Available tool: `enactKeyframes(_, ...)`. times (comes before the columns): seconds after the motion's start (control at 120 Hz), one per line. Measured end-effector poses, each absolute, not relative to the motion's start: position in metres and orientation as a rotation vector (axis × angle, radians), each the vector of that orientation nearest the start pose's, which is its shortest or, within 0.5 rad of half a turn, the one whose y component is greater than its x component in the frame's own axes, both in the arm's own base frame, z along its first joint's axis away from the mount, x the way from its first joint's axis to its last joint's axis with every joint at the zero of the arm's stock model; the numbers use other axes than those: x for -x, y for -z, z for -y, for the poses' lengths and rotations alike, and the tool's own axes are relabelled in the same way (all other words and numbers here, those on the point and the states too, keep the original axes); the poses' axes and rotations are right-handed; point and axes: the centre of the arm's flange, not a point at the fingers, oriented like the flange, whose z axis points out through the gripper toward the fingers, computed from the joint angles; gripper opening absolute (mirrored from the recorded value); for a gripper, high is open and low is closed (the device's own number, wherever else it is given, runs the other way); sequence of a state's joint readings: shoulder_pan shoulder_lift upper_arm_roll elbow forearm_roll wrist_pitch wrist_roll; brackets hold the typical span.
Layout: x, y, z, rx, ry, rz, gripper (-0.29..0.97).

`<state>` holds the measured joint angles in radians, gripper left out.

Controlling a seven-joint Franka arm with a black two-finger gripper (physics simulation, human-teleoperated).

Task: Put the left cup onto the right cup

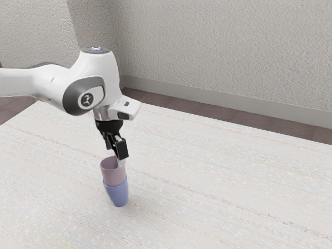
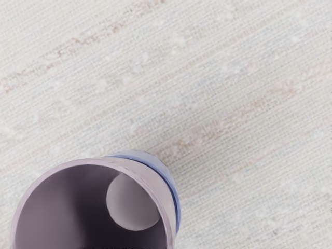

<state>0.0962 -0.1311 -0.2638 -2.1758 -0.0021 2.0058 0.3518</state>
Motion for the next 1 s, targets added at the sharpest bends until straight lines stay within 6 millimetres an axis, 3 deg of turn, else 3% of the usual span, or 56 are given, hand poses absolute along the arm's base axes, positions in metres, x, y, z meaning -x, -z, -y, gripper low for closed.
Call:
enactKeyframes(0.517,-0.542,-0.533,0.088,3.084,-0.041,-0.651,0.68)
enactKeyframes(0.825,-0.563,-0.575,0.072,3.129,-0.054,-0.457,0.68)
enactKeyframes(1.0,-0.573,-0.598,0.051,3.147,-0.042,-0.321,0.68)
